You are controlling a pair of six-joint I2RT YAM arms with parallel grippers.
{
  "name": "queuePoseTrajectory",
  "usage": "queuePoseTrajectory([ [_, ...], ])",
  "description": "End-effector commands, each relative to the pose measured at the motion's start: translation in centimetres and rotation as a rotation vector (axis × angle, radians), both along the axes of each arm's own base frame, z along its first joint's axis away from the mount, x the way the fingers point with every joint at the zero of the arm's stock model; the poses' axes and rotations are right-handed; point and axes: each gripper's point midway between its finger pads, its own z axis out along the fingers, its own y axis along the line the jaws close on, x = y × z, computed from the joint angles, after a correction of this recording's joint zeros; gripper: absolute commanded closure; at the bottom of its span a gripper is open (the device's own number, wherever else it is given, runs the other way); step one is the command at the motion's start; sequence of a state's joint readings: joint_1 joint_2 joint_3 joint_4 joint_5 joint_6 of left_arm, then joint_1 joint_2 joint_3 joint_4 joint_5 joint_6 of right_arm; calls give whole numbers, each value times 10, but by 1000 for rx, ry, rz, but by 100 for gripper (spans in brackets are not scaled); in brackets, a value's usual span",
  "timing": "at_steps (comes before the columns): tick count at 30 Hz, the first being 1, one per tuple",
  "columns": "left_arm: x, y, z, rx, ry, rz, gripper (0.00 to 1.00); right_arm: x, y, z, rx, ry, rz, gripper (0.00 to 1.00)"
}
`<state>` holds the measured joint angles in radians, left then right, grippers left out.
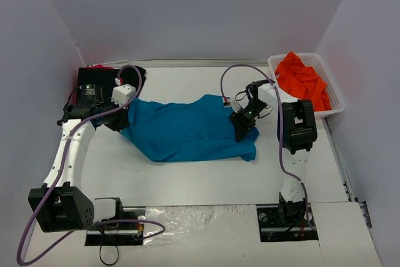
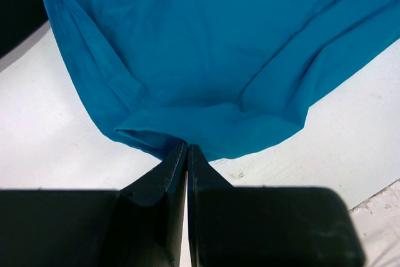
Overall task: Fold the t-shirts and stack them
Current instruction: Flatten out the tshirt
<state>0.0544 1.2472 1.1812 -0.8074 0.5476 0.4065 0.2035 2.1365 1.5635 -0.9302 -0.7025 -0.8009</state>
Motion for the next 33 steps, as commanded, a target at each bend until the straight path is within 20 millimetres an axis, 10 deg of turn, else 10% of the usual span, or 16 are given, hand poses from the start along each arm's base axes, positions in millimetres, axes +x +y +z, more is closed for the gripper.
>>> queuePoseTrajectory([
  [1,3,-5,5,-25,-15,-9,98,-6,-4,2,-24,31,-3,56],
  [16,10,-7,-6,-40,6,-7,98,56,28,26,12,-94,-33,55],
  [33,14,-5,-17,-39,31,5,98,42,42,-10,-55,-37,52,57],
])
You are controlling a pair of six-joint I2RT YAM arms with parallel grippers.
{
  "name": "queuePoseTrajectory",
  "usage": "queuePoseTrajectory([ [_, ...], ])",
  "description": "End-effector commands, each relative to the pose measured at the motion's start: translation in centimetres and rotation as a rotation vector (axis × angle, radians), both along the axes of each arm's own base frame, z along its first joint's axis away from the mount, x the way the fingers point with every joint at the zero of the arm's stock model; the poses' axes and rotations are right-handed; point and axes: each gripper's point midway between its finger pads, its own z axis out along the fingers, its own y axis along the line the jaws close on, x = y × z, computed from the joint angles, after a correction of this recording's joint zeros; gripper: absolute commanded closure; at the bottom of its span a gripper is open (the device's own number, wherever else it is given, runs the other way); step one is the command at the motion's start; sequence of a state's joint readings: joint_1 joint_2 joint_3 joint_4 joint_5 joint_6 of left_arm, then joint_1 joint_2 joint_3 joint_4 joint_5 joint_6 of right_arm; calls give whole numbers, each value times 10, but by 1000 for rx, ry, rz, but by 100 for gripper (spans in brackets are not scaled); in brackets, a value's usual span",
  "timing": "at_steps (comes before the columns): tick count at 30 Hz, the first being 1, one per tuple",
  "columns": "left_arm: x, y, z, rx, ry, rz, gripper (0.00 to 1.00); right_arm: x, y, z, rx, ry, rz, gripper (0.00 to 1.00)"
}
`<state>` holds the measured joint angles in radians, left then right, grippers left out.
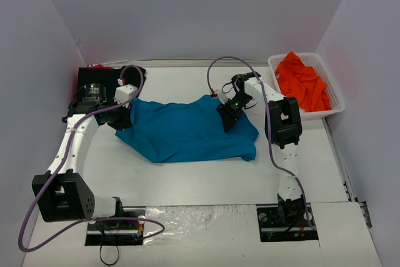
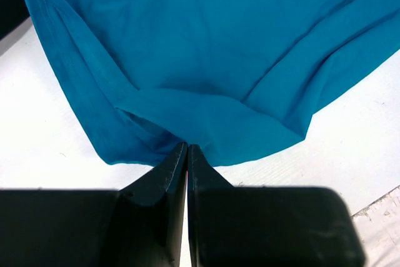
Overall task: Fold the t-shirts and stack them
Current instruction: Flatten out the tshirt
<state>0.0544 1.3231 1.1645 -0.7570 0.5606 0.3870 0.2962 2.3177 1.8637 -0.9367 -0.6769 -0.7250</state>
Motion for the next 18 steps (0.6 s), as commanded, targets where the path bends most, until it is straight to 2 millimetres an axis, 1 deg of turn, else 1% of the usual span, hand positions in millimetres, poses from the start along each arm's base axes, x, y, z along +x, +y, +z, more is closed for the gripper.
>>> queuePoseTrajectory([
  [1,2,-3,5,-18,-22,-1,98,-11,-5,-2,-45,37,17,57],
  [10,0,-5,6,-25,-28,-3,98,-4,-5,13,-59,-16,3,59],
  [13,-1,-5,7,-29,-30,-3,98,-3,-5,22,-58,-39,-4,59],
  [16,-3,-5,6,-31,-27,-2,98,-4,-10,27,-75,-70,-16,59],
  [17,-3,-6,6,-32,-26,-5,98,-9,-15,28,-98,-75,-19,59],
  [18,-3,-6,7,-33,-29,-4,98,-8,-18,29,-104,-88,-26,60],
])
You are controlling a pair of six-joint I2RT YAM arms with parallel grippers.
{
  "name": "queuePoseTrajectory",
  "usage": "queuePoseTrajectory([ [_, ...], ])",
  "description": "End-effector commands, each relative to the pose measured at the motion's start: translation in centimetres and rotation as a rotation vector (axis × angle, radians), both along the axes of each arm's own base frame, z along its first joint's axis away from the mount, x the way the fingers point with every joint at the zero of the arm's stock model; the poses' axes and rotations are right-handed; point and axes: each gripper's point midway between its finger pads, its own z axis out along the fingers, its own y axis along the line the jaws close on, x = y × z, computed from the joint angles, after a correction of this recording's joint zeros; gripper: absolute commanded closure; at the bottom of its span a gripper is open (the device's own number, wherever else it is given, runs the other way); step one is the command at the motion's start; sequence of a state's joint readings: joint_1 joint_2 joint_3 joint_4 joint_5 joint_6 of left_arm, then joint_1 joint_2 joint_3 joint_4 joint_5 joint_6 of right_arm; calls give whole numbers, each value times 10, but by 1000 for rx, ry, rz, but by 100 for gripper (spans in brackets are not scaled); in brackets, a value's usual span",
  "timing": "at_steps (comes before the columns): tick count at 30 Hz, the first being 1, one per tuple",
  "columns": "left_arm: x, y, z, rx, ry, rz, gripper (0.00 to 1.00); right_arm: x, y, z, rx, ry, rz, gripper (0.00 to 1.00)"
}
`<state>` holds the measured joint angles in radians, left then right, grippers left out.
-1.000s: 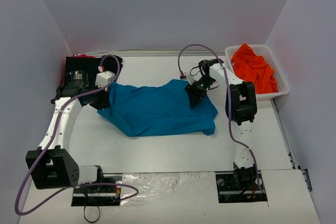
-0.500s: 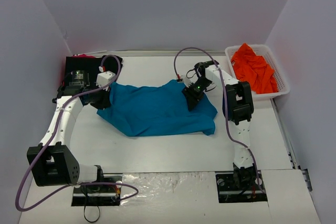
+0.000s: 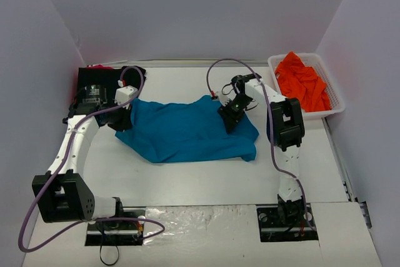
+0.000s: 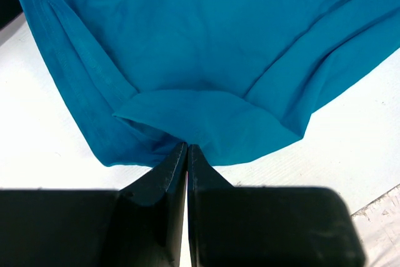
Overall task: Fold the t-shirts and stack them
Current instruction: Flatten out the tshirt
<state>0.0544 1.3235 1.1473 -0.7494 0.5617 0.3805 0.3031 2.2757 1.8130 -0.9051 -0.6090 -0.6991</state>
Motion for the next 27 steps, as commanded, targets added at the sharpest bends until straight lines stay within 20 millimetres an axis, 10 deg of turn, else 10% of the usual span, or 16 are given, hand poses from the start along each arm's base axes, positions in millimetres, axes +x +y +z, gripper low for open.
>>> queuePoseTrajectory([
  [1,-2,-6,12,-30,-43,-10,98,-9,-11,30,-47,-60,-15,60],
  [11,-3,-11,14,-57,-48,-19,97,-28,-38,56,-104,-128,-64,59],
  [27,-8,-12,9,-57,-39,-30,98,-62,-50,17,-114,8,-76,59],
])
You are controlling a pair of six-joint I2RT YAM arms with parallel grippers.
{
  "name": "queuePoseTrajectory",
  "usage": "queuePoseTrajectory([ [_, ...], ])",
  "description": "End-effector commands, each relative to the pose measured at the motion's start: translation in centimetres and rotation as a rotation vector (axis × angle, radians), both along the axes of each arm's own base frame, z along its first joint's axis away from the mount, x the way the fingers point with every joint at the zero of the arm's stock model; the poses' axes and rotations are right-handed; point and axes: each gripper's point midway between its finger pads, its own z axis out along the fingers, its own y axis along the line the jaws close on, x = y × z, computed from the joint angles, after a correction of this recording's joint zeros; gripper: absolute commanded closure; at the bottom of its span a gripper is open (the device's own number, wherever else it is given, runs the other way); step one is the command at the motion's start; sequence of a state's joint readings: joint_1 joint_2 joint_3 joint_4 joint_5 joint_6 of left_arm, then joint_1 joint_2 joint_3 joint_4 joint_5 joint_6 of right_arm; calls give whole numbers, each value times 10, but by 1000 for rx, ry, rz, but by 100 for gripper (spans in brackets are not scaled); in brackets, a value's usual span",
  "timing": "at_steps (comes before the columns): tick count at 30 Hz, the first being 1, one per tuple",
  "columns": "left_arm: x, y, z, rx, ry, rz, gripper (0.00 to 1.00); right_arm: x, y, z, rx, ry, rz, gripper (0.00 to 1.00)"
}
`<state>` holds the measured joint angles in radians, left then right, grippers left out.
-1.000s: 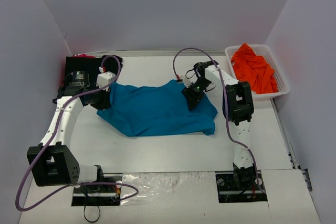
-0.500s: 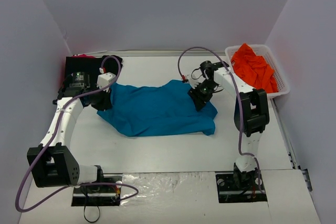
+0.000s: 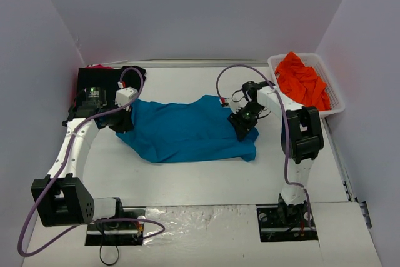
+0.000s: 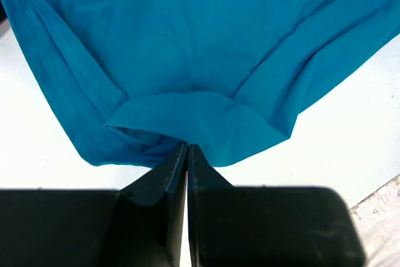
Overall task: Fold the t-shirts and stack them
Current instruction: Flatten out the tshirt
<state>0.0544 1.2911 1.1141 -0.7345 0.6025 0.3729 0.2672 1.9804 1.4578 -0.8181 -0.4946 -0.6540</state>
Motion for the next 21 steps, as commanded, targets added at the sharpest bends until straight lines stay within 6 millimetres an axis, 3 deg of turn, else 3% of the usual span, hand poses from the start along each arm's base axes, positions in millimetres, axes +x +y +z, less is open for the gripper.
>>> queuePoseTrajectory([
  [1,-1,-5,7,-22,-24,-16,98,-12,-2,-5,2,53,-4,59],
  [7,-1,-5,2,-23,-12,-18,98,-14,1,-9,14,70,2,59],
  [9,-1,-5,2,-25,-10,-19,98,-14,1,-10,14,74,3,64],
  [13,-1,-5,1,-26,-8,-18,98,-14,4,-10,30,81,3,89],
  [14,-1,-5,1,-23,-9,-19,98,-14,5,-10,35,81,3,99],
  [21,0,-5,3,-26,-13,-21,98,-12,3,3,33,38,0,100],
])
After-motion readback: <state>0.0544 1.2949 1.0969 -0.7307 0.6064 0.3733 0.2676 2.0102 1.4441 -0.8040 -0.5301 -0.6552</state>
